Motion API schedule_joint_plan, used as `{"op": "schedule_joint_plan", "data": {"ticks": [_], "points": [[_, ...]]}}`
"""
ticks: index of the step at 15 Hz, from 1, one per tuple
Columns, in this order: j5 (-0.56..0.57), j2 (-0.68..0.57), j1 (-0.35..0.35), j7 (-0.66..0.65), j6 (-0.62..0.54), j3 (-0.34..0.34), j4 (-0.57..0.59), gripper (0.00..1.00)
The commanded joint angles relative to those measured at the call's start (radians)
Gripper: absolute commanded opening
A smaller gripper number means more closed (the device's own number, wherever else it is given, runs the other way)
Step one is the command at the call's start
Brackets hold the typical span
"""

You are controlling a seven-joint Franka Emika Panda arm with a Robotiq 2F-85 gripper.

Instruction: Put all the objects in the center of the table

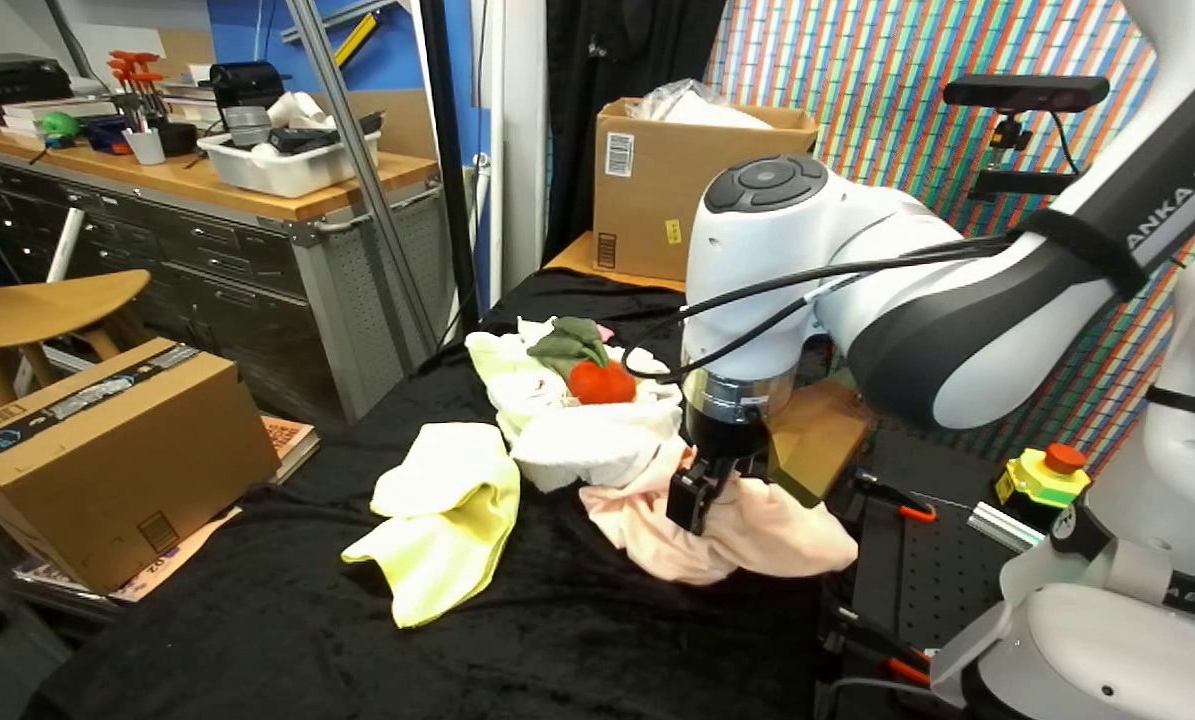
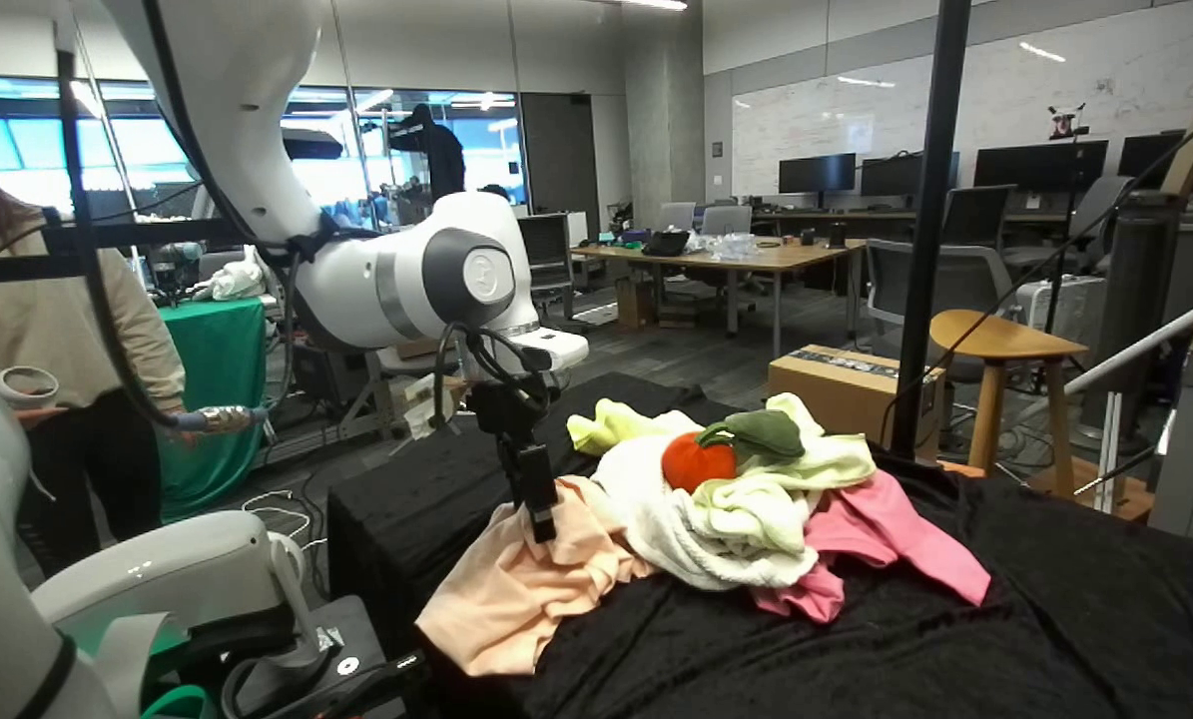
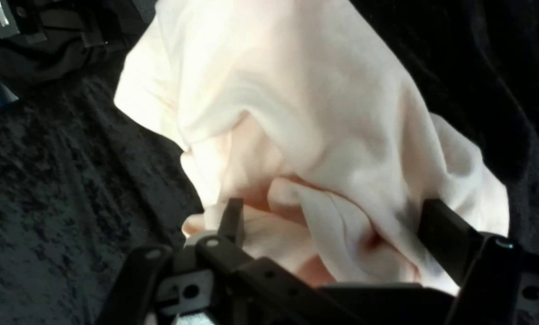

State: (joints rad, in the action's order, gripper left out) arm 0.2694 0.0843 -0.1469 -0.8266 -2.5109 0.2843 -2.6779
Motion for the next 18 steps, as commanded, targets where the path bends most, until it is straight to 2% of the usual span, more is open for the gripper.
{"op": "schedule_joint_plan", "data": {"ticks": [1,9,10,12,14,18], "points": [[0.069,-0.051,0.001,-0.062,-0.023,-0.016,0.047,1.00],[0.069,-0.128,-0.023,-0.066,-0.058,-0.051,0.077,1.00],[0.067,-0.132,-0.026,-0.063,-0.061,-0.055,0.077,0.78],[0.064,-0.137,-0.032,-0.059,-0.070,-0.063,0.078,0.65],[0.052,-0.135,-0.036,-0.047,-0.080,-0.068,0.077,0.46],[0.029,-0.128,-0.040,-0.023,-0.111,-0.073,0.075,0.16]]}}
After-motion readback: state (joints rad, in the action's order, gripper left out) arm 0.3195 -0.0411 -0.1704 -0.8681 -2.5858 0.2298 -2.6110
